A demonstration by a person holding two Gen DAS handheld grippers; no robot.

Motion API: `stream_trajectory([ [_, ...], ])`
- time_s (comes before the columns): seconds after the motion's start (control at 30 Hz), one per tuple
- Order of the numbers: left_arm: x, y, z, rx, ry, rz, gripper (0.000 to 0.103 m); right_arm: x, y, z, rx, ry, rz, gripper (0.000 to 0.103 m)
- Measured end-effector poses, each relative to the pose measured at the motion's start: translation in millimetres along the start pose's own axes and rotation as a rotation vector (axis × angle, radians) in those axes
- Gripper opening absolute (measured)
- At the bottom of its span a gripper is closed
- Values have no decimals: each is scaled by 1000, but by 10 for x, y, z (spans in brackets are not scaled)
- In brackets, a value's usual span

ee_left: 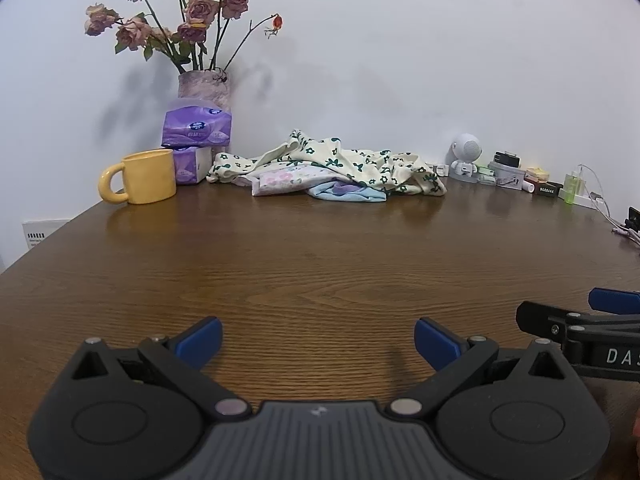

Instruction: Fold clothes

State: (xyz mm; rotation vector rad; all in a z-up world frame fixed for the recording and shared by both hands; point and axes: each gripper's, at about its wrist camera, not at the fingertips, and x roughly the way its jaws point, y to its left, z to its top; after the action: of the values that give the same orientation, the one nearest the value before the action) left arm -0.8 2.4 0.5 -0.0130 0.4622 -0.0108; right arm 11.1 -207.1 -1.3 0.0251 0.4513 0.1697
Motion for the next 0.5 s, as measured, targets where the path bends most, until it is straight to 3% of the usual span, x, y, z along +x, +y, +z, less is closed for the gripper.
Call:
stream_trajectory([
  [0.5,-7,35,-9,-2,16,-9,102,-17,-49,-3,24,-10,12,103],
])
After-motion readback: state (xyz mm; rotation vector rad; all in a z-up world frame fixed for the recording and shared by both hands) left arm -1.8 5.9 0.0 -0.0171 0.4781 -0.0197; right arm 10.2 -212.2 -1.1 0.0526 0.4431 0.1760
